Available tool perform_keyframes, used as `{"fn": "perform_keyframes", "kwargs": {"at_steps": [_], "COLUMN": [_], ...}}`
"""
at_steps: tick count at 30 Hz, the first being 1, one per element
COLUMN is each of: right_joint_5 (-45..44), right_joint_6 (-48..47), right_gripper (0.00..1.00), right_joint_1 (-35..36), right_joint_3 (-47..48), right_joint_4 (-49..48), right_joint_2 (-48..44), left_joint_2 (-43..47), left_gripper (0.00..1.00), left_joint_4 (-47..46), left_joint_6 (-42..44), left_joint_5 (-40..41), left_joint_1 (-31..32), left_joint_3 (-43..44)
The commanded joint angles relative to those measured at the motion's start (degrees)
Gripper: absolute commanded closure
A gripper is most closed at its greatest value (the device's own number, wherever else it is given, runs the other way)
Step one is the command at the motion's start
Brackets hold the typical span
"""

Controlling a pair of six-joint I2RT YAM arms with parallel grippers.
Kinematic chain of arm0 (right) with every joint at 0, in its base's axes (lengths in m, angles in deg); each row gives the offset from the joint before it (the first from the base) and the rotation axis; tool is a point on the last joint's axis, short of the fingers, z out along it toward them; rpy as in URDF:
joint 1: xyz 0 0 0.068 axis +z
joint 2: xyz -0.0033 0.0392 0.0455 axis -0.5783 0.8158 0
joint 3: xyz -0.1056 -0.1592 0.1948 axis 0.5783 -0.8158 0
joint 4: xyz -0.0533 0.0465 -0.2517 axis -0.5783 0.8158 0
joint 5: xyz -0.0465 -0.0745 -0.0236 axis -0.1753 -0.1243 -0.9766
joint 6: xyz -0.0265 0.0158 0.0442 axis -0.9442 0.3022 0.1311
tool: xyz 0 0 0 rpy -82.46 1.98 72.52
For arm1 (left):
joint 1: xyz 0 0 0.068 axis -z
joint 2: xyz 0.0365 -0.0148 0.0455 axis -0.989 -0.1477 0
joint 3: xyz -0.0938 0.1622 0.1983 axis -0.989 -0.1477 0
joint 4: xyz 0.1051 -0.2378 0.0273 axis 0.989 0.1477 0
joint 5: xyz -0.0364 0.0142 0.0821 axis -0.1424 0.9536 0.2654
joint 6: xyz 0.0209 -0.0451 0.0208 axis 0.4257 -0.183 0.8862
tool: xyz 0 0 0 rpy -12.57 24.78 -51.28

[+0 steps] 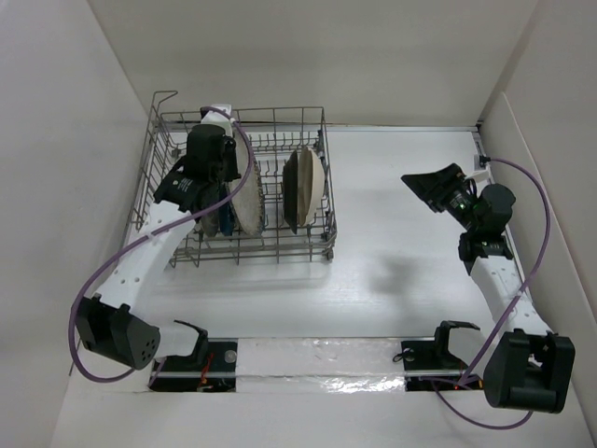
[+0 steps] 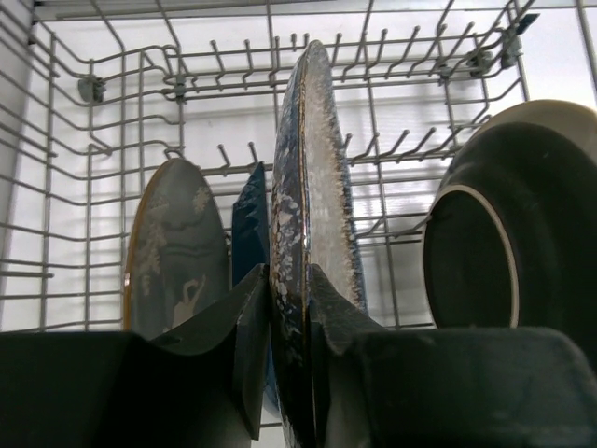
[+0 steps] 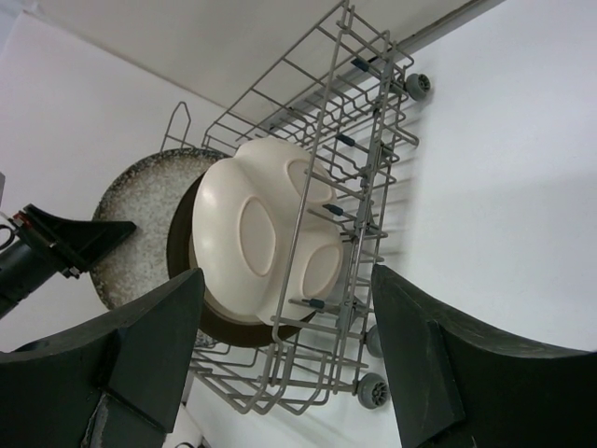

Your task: Load the plates into the dish rack

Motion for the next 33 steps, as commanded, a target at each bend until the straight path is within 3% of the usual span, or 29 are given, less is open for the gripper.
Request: {"fn": "perform_keyframes", "kwargs": {"at_steps": [1,5,11,13,14,17,18,20,25,33], "right_joint_5": [-1.4,-1.7,-1.9,-2.3,-2.2,-2.3,-2.3,-2.3,-5.1,-9.6], "right_joint_6": [-0.9,-0.6,-1.4,-1.4,-1.4,-1.3,-1.3,-1.2,-2.0,-5.5], "right_gripper": [0.22,0.22,0.22,0.22,0.22,0.21,0.2,0.19,0.0,0.0], "right_joint_1": [1.1,1.6,2.2,2.2,2.2,2.2,2.2,2.2,2.2,2.7], "right_joint_3": [1.9,2.4,2.1,2.0,2.2,2.5,2.6,3.0,4.5,11.8], "right_joint_4": [-1.7,-1.9,-1.0,-1.1,-1.1,-1.0,-1.0,-0.8,3.6,11.3], "right_joint_2": [0.2,0.5,0.1,0.2,0.3,0.5,0.6,0.6,-1.3,-6.7], "left_joint_2": [-2.0,-7.0,-8.8,-8.8,-8.3,-6.4,-5.8,-4.3,1.8,17.3], "left_gripper": [0.84,0.84,0.79,0.71,0.66,0.35,0.01,0.01,0.01,0.01], "left_joint_4": [-10.1,-7.8,-7.3,-7.4,-7.5,-8.4,-8.4,-8.0,-10.3,-17.0], "left_joint_6": [-1.2,4.2,5.6,5.2,4.8,3.2,3.0,1.9,-1.2,-5.5], "left_joint_5": [-3.8,8.9,11.2,11.4,11.2,9.8,8.9,7.0,3.7,1.4], "left_joint_1": [0.6,8.2,8.8,8.8,8.8,8.8,8.8,8.8,8.8,8.8], "left_joint_3": [-0.9,5.7,6.8,6.0,5.3,5.3,6.0,8.7,12.4,4.1]}}
